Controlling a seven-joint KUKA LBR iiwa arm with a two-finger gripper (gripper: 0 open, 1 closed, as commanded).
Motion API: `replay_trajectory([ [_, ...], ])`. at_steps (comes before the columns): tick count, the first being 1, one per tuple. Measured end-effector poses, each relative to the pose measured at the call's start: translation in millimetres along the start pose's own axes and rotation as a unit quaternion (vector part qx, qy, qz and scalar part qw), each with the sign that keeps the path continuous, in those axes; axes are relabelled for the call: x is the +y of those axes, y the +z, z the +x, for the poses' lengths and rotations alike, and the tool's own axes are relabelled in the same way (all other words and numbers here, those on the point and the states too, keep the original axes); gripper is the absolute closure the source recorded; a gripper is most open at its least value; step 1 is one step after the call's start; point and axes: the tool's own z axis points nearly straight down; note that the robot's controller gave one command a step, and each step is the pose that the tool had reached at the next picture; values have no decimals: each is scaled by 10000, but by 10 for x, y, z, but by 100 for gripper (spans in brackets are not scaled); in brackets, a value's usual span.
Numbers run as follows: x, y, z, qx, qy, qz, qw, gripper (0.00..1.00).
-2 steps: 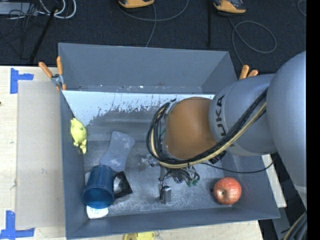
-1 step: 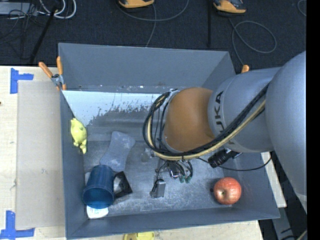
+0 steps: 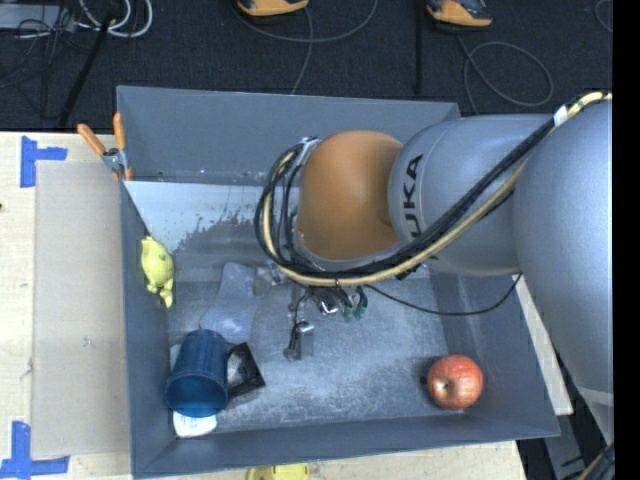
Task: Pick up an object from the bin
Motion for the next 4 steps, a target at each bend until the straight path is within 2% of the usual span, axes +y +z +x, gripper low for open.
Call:
replay_trajectory([
  [1, 185, 85, 227, -21, -78, -2, 10000, 0],
  [2, 534, 160, 247, 13, 297, -7, 9996, 0],
  [3, 742, 219, 333, -5, -1125, -1, 9937, 0],
  [4, 924, 550, 58, 9, 1159, 1, 9933, 100],
])
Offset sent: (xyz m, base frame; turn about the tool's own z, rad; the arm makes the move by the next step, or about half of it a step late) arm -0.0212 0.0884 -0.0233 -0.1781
